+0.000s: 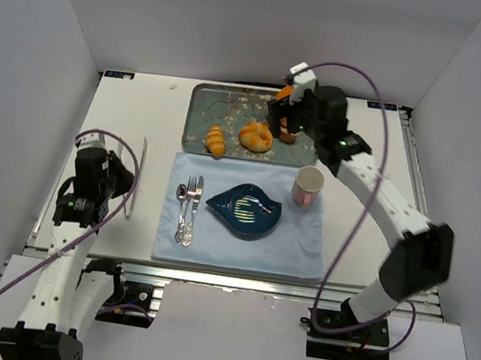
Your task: Place the bread
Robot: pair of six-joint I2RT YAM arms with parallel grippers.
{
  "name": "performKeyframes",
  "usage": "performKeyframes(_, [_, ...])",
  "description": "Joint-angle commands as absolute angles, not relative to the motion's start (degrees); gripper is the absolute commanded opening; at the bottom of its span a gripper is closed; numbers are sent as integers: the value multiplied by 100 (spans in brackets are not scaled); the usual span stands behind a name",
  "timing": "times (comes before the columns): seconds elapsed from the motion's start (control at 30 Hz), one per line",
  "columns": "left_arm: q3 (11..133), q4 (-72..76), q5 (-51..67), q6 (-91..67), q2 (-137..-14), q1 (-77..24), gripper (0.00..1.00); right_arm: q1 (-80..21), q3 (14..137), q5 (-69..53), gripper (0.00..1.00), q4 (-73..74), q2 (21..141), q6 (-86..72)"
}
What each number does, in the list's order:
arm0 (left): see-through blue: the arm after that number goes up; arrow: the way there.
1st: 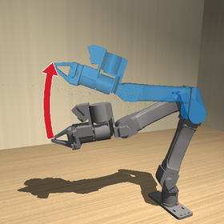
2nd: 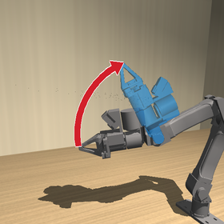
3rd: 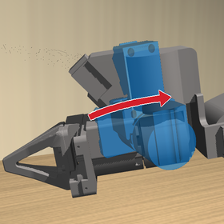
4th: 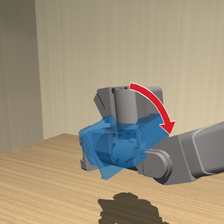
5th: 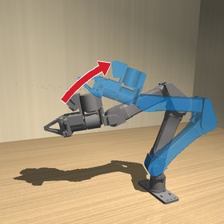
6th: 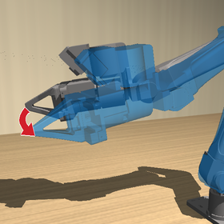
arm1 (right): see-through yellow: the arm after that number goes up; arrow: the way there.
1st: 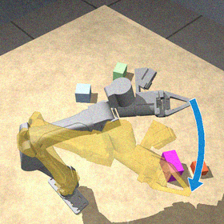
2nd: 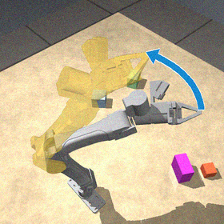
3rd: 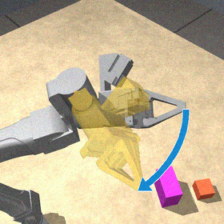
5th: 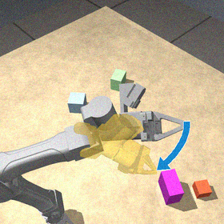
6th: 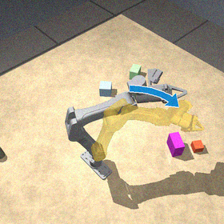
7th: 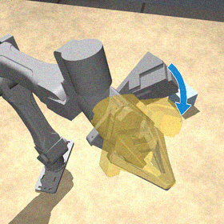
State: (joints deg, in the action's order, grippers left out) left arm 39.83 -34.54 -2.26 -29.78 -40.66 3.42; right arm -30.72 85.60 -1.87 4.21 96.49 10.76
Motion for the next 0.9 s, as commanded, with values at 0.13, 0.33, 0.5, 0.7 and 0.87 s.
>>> performKeyframes(0.13, [4395, -3278, -352, -2514, -4939, 360, 0, -1883, 6269, -2808, 71, 835, 7260, 2610])
performKeyframes(0.33, [4789, -3603, -589, -2198, -6140, 369, 84, -1117, 5467, -4033, 13, 1677, 6250, 3058])
performKeyframes(0.5, [5141, -3840, -747, -1733, -7065, 369, 90, -932, 5634, -4841, 89, 2891, 6275, 3524])
performKeyframes(0.7, [5475, -3568, -887, -1161, -8128, 369, 88, -712, 5449, -5062, 89, 2496, 6179, 3305])
performKeyframes(0.87, [5415, -3200, -914, -1063, -8762, 387, 84, -431, 5563, -5211, 89, 2470, 6302, 3261])
